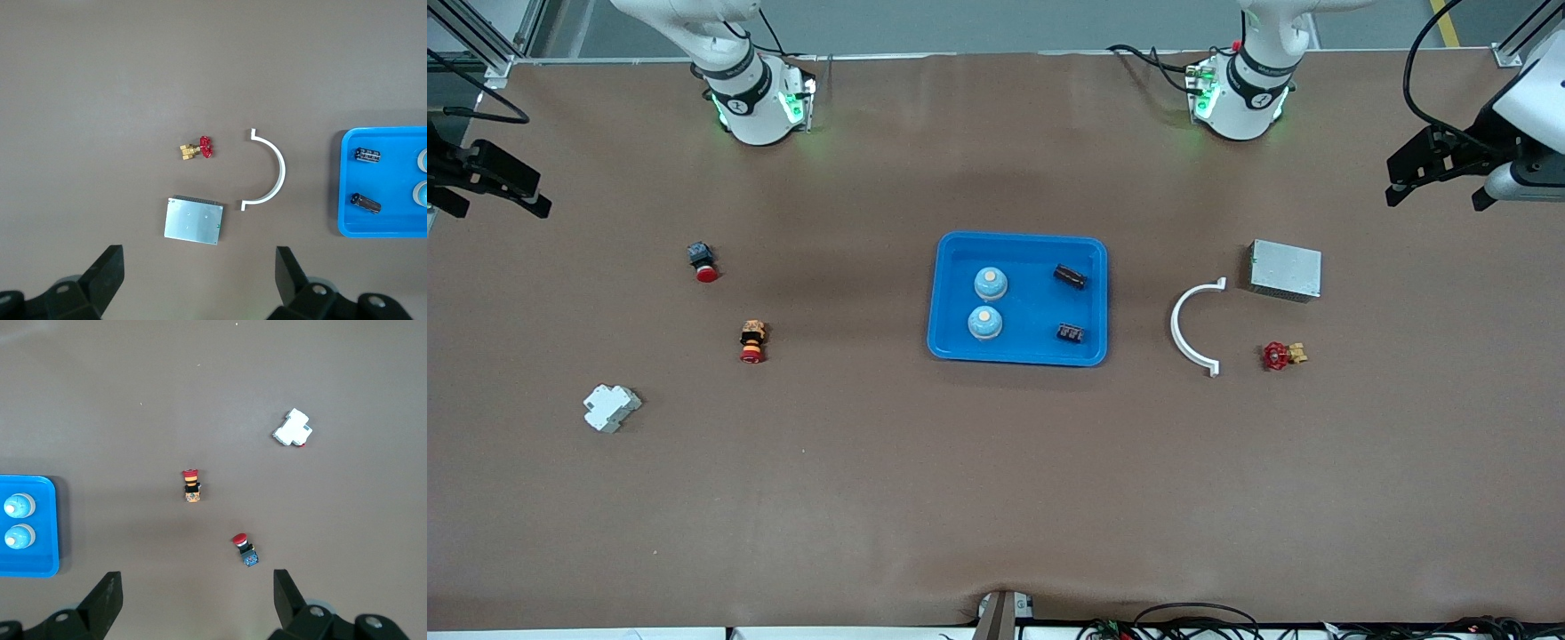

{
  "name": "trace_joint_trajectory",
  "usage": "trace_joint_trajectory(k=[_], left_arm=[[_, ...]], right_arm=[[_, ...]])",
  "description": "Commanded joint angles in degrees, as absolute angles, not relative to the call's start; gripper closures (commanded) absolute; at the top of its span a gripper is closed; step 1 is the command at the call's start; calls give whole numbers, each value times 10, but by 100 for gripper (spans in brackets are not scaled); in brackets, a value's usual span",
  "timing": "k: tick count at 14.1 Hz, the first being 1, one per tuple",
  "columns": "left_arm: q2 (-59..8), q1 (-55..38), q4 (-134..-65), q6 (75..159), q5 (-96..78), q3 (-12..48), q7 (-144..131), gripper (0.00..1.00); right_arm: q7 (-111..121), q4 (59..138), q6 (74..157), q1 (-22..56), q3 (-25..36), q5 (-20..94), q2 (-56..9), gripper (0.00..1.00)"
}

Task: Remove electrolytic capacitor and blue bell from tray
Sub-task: 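Reach the left gripper to a capacitor while the right gripper reaches the bells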

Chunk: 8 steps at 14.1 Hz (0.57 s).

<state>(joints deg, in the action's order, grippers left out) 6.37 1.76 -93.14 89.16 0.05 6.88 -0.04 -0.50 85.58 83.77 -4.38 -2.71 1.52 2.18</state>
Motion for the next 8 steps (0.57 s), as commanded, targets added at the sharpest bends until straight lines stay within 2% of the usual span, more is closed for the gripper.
trace_joint_trajectory(k=[1, 8], left_arm=[[56, 21, -918, 881, -11, 69, 14, 0], [7, 17, -917, 889, -10, 76, 4, 0]], right_arm=[[-12, 874, 841, -46, -25, 8, 39, 0], [-8, 867, 839, -46, -24, 0, 39, 0]])
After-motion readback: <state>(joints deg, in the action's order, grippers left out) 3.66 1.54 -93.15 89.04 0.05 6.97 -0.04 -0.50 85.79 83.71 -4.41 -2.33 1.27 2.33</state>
